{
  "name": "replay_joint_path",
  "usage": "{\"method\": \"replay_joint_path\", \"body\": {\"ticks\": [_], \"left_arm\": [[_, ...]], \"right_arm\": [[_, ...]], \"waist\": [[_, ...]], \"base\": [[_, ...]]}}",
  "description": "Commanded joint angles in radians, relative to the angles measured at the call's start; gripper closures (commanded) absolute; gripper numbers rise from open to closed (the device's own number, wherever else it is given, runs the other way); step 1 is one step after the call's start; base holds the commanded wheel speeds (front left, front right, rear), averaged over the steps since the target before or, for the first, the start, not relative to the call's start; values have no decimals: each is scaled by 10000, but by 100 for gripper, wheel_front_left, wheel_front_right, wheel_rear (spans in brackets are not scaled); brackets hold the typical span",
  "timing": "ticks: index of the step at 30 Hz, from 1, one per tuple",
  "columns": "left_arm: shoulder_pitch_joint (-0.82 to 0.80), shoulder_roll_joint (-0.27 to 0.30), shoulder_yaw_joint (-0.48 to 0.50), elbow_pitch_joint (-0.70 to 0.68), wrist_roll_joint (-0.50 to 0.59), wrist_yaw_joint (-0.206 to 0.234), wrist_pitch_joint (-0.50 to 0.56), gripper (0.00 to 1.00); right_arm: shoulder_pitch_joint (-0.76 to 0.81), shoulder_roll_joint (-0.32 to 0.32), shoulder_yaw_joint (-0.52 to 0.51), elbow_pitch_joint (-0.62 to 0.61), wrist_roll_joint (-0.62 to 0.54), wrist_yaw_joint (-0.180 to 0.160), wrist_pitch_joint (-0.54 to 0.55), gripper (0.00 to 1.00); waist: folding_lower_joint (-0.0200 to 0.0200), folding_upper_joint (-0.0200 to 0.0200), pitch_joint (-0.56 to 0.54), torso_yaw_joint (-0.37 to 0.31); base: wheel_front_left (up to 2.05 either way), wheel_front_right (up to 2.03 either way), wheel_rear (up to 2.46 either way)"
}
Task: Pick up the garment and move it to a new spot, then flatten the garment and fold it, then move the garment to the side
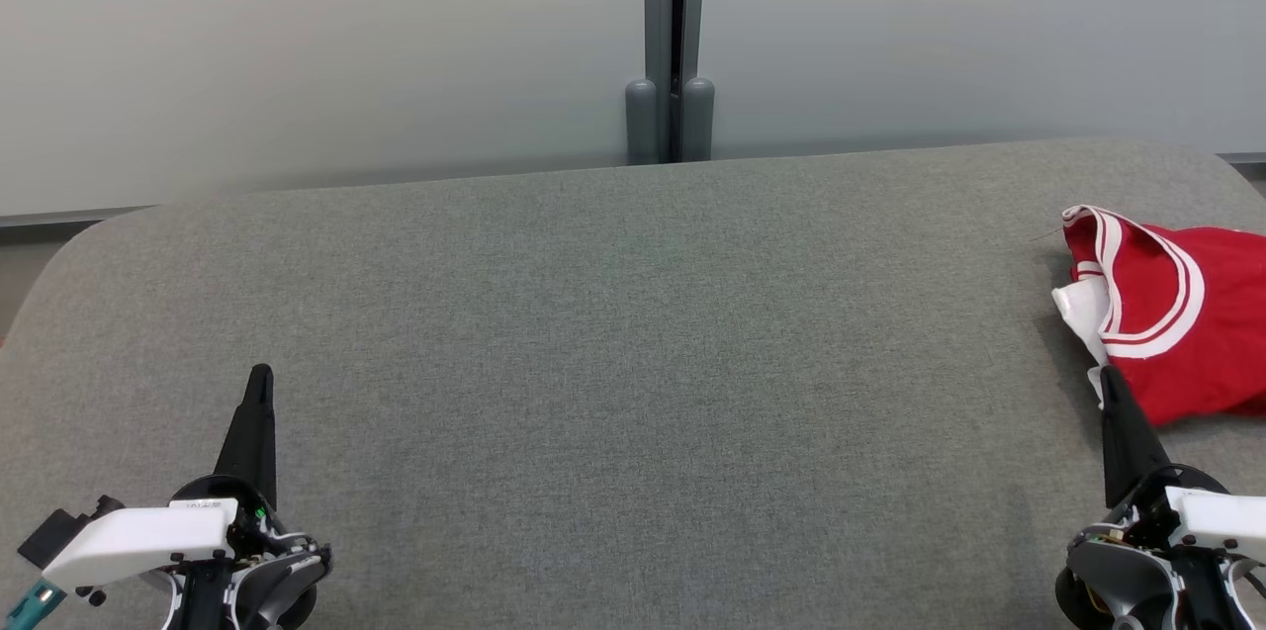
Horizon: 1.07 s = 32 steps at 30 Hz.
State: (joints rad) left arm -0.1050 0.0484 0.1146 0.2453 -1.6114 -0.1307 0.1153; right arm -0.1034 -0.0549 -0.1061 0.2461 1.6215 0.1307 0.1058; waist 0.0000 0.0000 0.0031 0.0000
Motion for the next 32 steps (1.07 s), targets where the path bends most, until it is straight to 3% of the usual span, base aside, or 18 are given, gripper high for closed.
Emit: {"method": "replay_joint_path", "body": {"ticks": [1, 32], "left_arm": [[-90, 20, 38, 10, -19, -30, 18, 100], [-90, 20, 33, 8, -24, -30, 13, 100]], "right_arm": [[-107, -12, -17, 10, -44, 0, 36, 100], [-111, 10, -46, 13, -72, 0, 70, 100]], "waist": [[0, 0, 0, 0], [0, 0, 0, 0]], "base": [[0, 0, 0], [0, 0, 0]]}}
